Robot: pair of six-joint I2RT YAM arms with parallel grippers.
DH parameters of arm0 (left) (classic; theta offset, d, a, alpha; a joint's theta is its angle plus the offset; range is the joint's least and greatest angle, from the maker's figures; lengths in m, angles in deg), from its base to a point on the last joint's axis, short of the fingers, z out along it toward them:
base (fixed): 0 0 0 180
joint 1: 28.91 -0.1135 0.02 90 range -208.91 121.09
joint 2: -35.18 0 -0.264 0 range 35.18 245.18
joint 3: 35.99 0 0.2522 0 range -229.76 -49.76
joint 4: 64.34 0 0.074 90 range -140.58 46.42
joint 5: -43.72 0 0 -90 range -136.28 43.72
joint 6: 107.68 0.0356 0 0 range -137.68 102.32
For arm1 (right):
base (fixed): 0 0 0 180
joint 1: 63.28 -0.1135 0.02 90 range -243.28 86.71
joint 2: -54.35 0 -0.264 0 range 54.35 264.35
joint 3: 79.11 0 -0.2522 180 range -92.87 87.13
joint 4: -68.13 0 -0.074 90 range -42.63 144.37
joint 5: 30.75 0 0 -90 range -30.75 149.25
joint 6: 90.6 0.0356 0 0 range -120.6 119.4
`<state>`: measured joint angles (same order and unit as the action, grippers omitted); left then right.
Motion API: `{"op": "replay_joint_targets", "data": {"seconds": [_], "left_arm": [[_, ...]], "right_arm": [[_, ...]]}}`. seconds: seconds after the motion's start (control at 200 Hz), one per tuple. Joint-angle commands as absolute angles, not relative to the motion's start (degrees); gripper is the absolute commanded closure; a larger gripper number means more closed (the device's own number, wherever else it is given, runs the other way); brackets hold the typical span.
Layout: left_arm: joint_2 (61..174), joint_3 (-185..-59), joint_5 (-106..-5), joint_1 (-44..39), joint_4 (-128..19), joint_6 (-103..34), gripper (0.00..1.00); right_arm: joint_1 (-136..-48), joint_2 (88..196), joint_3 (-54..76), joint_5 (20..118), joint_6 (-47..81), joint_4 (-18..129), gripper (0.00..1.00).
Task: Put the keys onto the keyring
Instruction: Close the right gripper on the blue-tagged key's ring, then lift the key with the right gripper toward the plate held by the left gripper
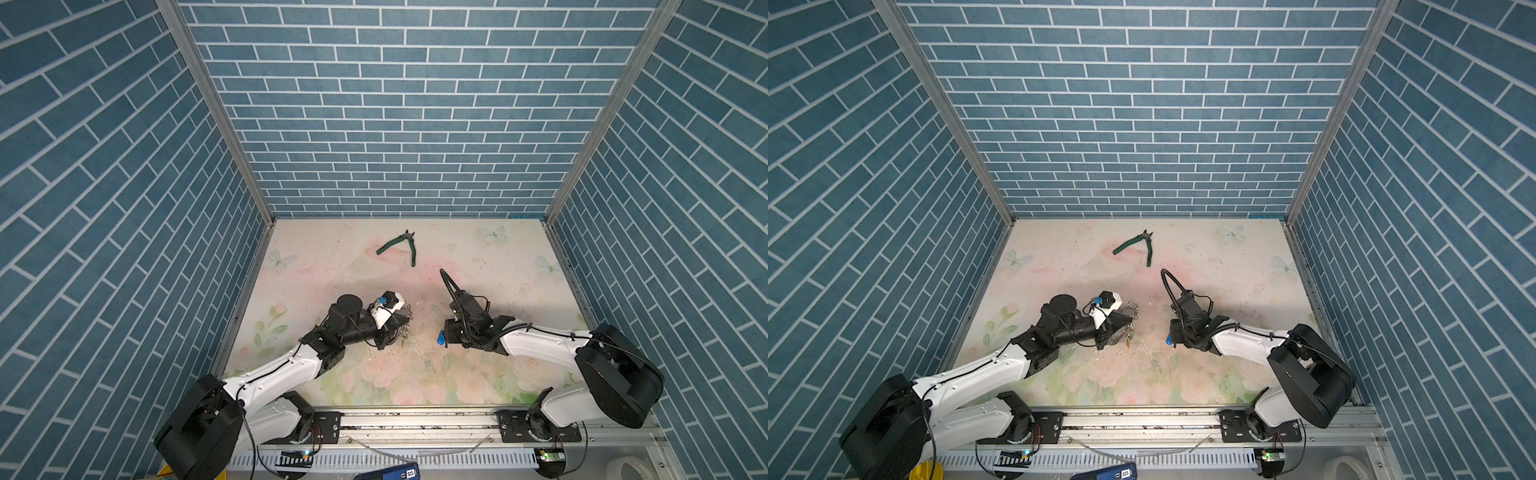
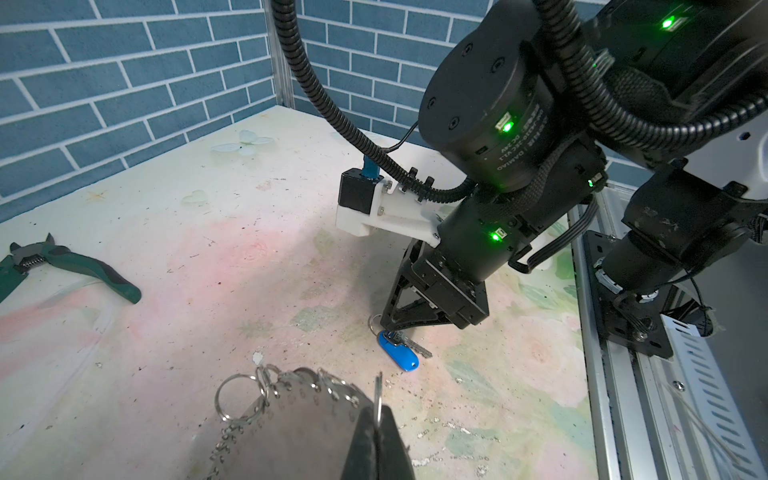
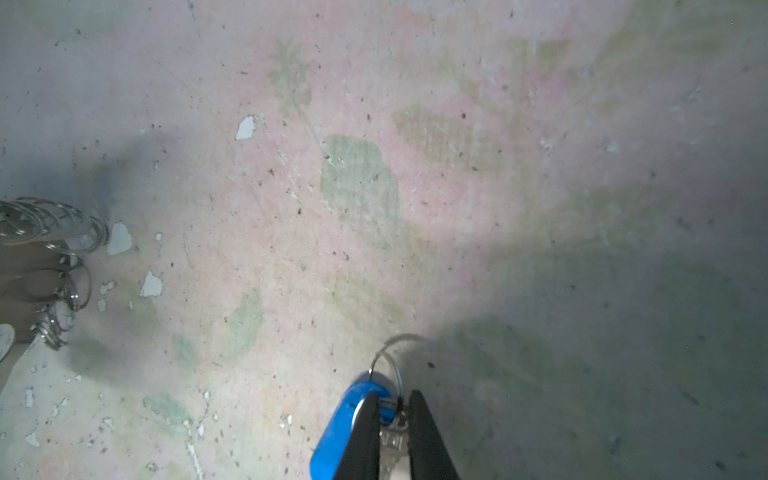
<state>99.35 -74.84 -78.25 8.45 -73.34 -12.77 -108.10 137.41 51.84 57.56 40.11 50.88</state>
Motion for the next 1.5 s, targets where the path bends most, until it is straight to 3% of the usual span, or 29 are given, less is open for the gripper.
{"op": "replay_joint_targets", "data": {"seconds": [0.0, 0.165, 0.685, 1.055, 1.215, 1.495], "left_arm": [[99.6, -74.9, -78.5, 8.1, -74.6, -12.8, 1.00], [99.8, -75.1, -78.5, 8.1, -74.3, -12.7, 1.00], [101.0, -75.6, -78.6, 8.0, -74.2, -12.5, 1.00], [100.8, -75.3, -80.7, 8.0, -74.1, -13.4, 1.00], [101.0, -75.4, -84.3, 8.0, -75.2, -15.1, 1.00], [100.6, -75.4, -88.5, 8.0, -76.1, -17.5, 1.00]], "right_arm": [[-107.9, 138.2, 51.7, 57.7, 41.6, 51.7, 0.84], [-107.9, 138.6, 51.6, 58.0, 41.4, 52.1, 0.84], [-108.0, 138.2, 50.3, 57.0, 38.5, 50.2, 0.98], [-109.5, 127.6, 48.3, 56.9, 22.5, 41.2, 1.00], [-115.1, 124.0, 46.9, 56.2, 13.9, 38.6, 1.00], [-121.6, 115.6, 48.6, 55.5, 5.8, 46.0, 1.00]]}}
